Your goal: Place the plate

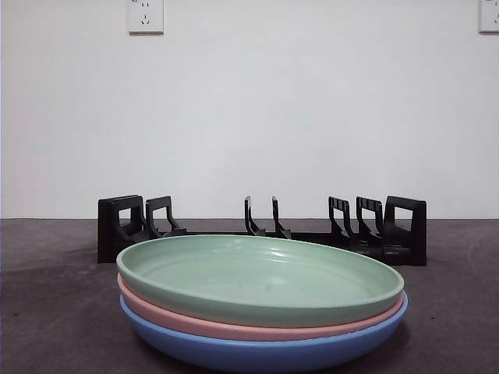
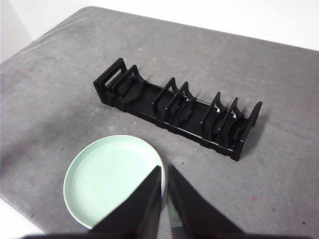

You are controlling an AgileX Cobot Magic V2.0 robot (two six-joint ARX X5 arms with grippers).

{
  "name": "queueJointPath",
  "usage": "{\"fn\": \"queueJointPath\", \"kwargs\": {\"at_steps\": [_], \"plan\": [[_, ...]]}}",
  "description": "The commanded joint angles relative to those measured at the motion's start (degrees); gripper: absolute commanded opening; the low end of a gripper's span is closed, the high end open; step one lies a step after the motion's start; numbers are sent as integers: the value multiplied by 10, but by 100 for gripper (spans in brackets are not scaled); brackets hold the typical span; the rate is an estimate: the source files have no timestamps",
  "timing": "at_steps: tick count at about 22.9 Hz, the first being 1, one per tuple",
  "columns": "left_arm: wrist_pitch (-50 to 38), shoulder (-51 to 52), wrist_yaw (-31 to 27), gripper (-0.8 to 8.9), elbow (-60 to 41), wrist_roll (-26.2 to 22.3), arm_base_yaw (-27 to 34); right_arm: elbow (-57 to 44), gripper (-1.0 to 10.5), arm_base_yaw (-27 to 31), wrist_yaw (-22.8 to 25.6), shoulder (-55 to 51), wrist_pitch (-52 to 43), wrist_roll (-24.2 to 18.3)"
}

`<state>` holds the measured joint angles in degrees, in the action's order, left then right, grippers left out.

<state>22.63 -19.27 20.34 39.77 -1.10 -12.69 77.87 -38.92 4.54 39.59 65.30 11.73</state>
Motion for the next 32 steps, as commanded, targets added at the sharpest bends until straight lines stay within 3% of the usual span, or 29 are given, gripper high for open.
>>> {"fn": "queueJointPath", "kwargs": {"at_steps": [1,5,6,8,32], "plan": [[-83,46,-38,6,-116,7,45,9,19,-3,0,2,-5,-6],[-105,110,-92,6,-233,26,97,9,19,-3,0,2,-5,-6],[-108,190,-172,6,-352,30,137,9,19,-3,0,2,-5,-6],[-121,191,-194,6,-370,36,137,9,19,-3,0,2,-6,-6],[-120,190,-202,6,-390,35,137,9,19,-3,0,2,-6,-6]]}}
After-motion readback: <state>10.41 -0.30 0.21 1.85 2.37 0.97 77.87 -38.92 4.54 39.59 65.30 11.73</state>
